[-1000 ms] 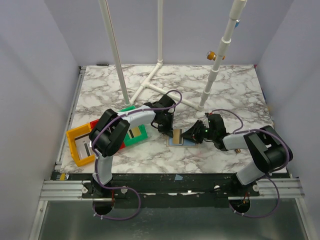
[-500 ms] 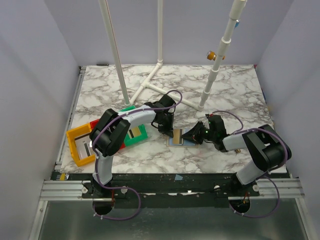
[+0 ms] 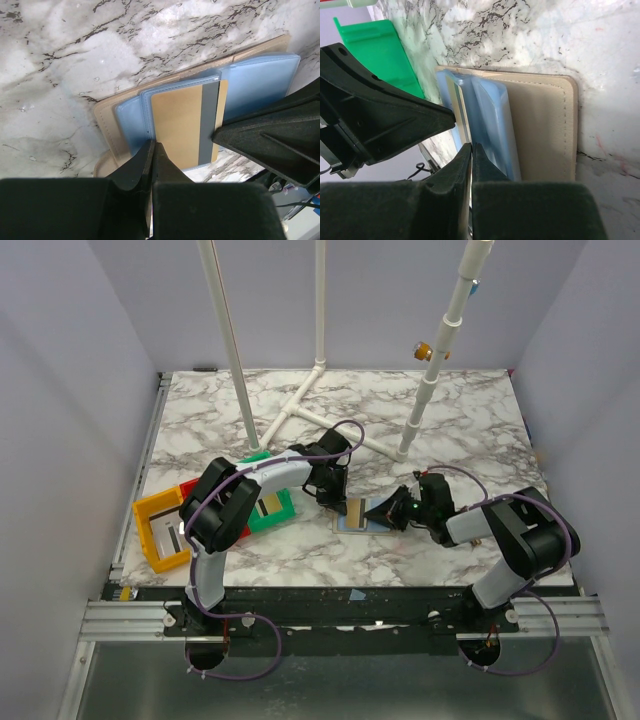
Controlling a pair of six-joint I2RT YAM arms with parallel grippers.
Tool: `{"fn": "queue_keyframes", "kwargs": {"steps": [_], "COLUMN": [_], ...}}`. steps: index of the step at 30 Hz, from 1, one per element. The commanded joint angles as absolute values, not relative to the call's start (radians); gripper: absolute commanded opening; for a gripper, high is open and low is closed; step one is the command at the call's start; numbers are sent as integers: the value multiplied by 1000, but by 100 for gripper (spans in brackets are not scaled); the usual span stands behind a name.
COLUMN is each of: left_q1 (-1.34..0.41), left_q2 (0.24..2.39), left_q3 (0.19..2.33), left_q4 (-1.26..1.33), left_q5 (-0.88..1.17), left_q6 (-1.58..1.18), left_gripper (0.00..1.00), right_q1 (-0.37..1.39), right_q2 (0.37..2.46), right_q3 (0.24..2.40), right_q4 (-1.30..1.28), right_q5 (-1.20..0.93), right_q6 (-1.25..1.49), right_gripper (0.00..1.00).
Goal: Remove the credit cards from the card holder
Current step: Remove the credit card from the card holder.
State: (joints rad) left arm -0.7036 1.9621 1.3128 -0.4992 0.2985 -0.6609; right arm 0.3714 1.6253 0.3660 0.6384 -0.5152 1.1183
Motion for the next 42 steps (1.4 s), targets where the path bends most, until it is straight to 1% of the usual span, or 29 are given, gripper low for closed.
{"fn": "queue_keyframes", "kwargs": {"steps": [1, 6, 16, 42], "left_q1": [-711, -709, -703, -697], "left_q2": [2009, 2011, 2013, 2013], "left_q3": [1310, 1310, 1304, 1312], "left_q4": [-533, -535, -539, -542], "left_q5": [253, 251, 247, 247], "left_q6": [-660, -661, -660, -654], "left_gripper": [0, 0, 0, 0], "right_q1": [362, 356, 339, 296], "right_q2": [1633, 1631, 1610, 1452], "right_q3": [347, 341, 328, 347], "right_q4": [667, 667, 645, 408], "right_q5": [-537, -537, -527, -467], "right_q6": [1120, 1114, 1085, 958], "right_gripper": [4, 2, 1, 1]}}
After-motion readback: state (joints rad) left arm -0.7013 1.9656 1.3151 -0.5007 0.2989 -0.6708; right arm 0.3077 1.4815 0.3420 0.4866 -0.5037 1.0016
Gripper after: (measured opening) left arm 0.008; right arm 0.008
